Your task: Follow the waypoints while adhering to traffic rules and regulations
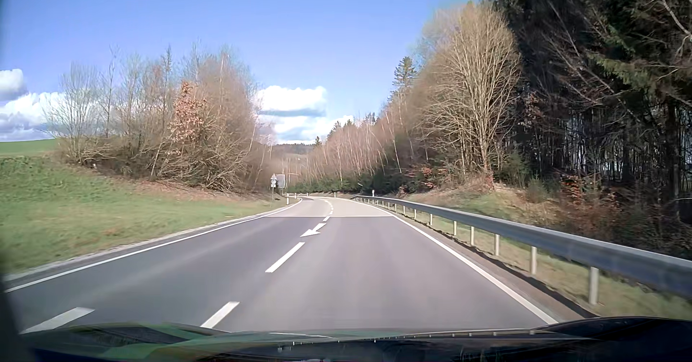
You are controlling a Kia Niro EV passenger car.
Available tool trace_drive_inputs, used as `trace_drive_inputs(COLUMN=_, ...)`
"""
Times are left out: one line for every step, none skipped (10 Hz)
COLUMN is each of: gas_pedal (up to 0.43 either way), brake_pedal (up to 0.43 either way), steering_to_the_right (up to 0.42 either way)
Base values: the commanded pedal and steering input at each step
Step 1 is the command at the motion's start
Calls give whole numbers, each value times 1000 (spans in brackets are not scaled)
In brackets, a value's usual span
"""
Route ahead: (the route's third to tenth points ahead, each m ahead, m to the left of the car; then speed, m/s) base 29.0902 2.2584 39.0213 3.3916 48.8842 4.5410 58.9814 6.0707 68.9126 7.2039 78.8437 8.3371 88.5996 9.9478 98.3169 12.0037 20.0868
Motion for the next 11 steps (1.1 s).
trace_drive_inputs(gas_pedal=39, brake_pedal=0, steering_to_the_right=-14)
trace_drive_inputs(gas_pedal=39, brake_pedal=0, steering_to_the_right=-14)
trace_drive_inputs(gas_pedal=39, brake_pedal=0, steering_to_the_right=-14)
trace_drive_inputs(gas_pedal=39, brake_pedal=0, steering_to_the_right=-14)
trace_drive_inputs(gas_pedal=39, brake_pedal=0, steering_to_the_right=-14)
trace_drive_inputs(gas_pedal=39, brake_pedal=0, steering_to_the_right=-14)
trace_drive_inputs(gas_pedal=39, brake_pedal=0, steering_to_the_right=-14)
trace_drive_inputs(gas_pedal=39, brake_pedal=0, steering_to_the_right=-15)
trace_drive_inputs(gas_pedal=39, brake_pedal=0, steering_to_the_right=-14)
trace_drive_inputs(gas_pedal=39, brake_pedal=0, steering_to_the_right=-15)
trace_drive_inputs(gas_pedal=39, brake_pedal=0, steering_to_the_right=-15)
